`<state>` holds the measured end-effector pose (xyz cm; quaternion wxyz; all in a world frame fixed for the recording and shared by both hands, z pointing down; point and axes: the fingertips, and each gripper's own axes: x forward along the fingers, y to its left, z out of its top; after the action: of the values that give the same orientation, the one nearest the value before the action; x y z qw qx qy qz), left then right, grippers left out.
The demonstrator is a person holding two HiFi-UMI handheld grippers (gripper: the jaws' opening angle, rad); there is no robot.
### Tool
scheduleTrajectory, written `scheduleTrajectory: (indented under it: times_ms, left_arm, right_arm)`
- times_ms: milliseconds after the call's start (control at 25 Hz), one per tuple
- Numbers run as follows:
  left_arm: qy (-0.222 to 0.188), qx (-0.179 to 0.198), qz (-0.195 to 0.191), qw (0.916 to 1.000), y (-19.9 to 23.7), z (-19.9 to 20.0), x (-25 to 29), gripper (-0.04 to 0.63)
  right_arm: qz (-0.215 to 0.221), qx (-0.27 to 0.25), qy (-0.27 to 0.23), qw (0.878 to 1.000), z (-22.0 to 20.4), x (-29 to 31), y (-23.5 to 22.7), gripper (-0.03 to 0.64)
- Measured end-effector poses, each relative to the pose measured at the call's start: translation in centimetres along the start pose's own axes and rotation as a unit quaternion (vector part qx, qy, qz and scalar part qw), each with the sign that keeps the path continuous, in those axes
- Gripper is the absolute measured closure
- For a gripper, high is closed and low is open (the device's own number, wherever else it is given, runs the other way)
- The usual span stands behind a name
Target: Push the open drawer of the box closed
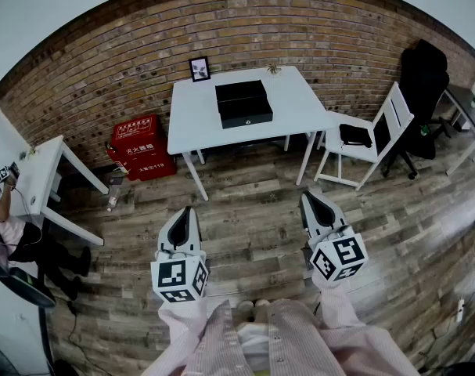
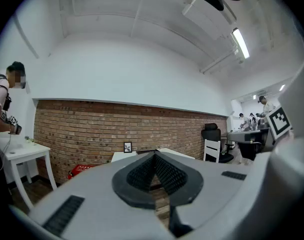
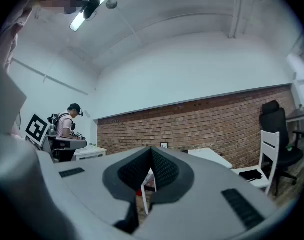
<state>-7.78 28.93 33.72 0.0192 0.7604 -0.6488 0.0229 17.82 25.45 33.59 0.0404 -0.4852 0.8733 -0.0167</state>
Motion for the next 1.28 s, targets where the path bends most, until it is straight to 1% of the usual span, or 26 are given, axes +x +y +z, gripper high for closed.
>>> scheduleTrajectory:
  times_ms: [200, 480, 880, 1120, 1200, 1280]
  left_arm:
    - [0.006, -0.002, 0.001, 1.0, -0.6, -0.4, -0.6, 0.6]
    - [0.008, -0.002, 0.005, 1.0, -1.7, -0.8, -0.7, 0.6]
    - [0.013, -0.007, 0.01, 0.9998, -2.5, -1.3, -0.7, 0.6]
    - [0.019, -0.007, 0.013, 0.9997, -2.7, -1.8, -0.8, 0.6]
    - [0.022, -0.009, 0.015, 0.9996, -2.6, -1.9, -0.9, 0.6]
    - [0.026, -0.011, 0.016, 0.9995, -2.4, -2.1, -0.9, 0.6]
  right_arm:
    - [-0.002, -0.006, -0.001, 1.0, 0.0, -0.7, 0.1, 0.614]
    - [0.006, 0.011, -0.014, 1.0, 0.2, -0.9, -0.7, 0.614]
    - [0.024, 0.028, 0.0, 0.999, -0.8, -0.6, -0.9, 0.604]
    - [0.021, 0.039, 0.012, 0.999, -1.8, -0.4, -1.3, 0.536]
    - [0.02, 0.043, 0.015, 0.999, -2.0, -0.2, -1.3, 0.526]
    - [0.017, 0.045, 0.017, 0.999, -2.1, 0.0, -1.4, 0.502]
